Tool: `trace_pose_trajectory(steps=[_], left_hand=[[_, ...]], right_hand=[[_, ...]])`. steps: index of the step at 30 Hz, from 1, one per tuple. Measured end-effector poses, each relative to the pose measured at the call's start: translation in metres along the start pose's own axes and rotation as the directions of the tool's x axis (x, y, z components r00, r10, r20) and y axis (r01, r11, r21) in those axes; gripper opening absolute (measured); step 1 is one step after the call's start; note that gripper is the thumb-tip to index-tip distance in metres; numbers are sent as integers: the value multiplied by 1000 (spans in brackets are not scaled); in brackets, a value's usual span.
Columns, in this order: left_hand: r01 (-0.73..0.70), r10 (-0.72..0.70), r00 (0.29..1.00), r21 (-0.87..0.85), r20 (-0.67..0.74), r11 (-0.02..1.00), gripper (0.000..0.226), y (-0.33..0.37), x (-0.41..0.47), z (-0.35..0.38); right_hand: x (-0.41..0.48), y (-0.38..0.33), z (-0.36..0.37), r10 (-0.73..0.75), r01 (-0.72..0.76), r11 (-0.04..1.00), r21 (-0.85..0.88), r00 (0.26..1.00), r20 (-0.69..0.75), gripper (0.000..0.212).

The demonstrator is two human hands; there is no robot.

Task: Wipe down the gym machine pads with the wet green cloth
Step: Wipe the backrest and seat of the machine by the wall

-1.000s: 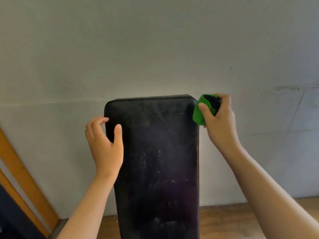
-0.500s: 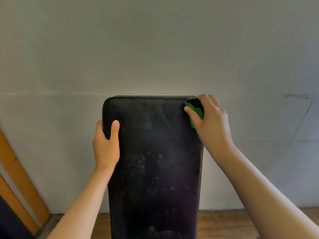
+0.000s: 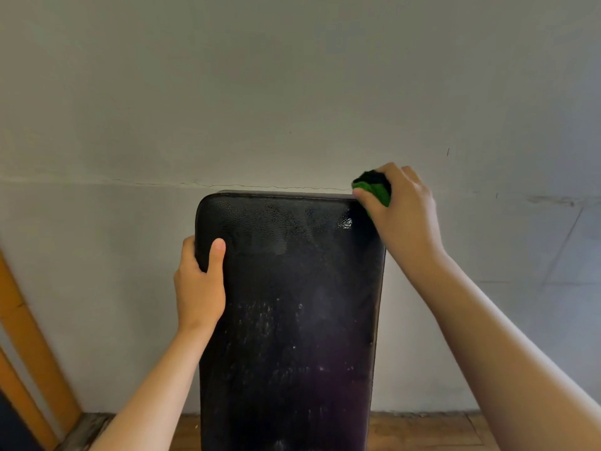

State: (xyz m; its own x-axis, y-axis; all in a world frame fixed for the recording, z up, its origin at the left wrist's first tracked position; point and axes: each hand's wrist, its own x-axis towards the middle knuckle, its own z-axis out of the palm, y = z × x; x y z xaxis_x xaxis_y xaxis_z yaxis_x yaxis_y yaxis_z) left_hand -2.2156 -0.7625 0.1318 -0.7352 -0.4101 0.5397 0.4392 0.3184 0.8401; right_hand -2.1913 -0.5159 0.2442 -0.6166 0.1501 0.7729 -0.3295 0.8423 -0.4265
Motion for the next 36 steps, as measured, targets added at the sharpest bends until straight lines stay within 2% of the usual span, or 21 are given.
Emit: trace_pose_trajectory(steps=[3, 6, 11, 14, 17, 20, 26, 29, 33, 36], left_hand=[[-5, 5, 1000, 6, -9, 1000, 38, -2, 1, 1], [-10, 10, 1000, 3, -17, 1000, 41, -3, 0, 2], [-7, 7, 1000, 24, -17, 1000, 48, 0, -1, 1], [3, -1, 999, 49, -40, 999, 54, 2, -2, 1], [45, -37, 995, 93, -92, 995, 36, 2, -2, 2], [74, -60, 992, 129, -116, 989, 35, 3, -2, 4], [87, -67, 990, 170, -124, 982, 49, -4, 1, 3], [99, -75, 989, 192, -128, 976, 43, -6, 2, 4], [114, -82, 986, 218, -148, 969, 56, -7, 3, 5], [136, -102, 983, 236, -150, 962, 54, -5, 2, 5]], right_hand=[[-3, -3, 8, -82, 82, 996, -28, 997, 14, 30], [-17, -8, 11, -134, 132, 990, 53, 990, 37, 30], [-60, -10, 24, -297, 282, 954, 100, 931, 212, 33], [-56, -7, 11, -228, 194, 969, 151, 938, 261, 36], [-35, -8, -10, -139, 87, 974, 210, 958, 249, 35], [-5, -11, -22, -90, 11, 961, 275, 956, 279, 31], [18, -24, 0, -152, 111, 983, 147, 941, 301, 24], [16, -31, 12, -188, 152, 977, 149, 945, 267, 27], [8, -32, 19, -185, 143, 970, 194, 958, 219, 31], [-2, -29, 20, -197, 154, 966, 209, 959, 204, 30]])
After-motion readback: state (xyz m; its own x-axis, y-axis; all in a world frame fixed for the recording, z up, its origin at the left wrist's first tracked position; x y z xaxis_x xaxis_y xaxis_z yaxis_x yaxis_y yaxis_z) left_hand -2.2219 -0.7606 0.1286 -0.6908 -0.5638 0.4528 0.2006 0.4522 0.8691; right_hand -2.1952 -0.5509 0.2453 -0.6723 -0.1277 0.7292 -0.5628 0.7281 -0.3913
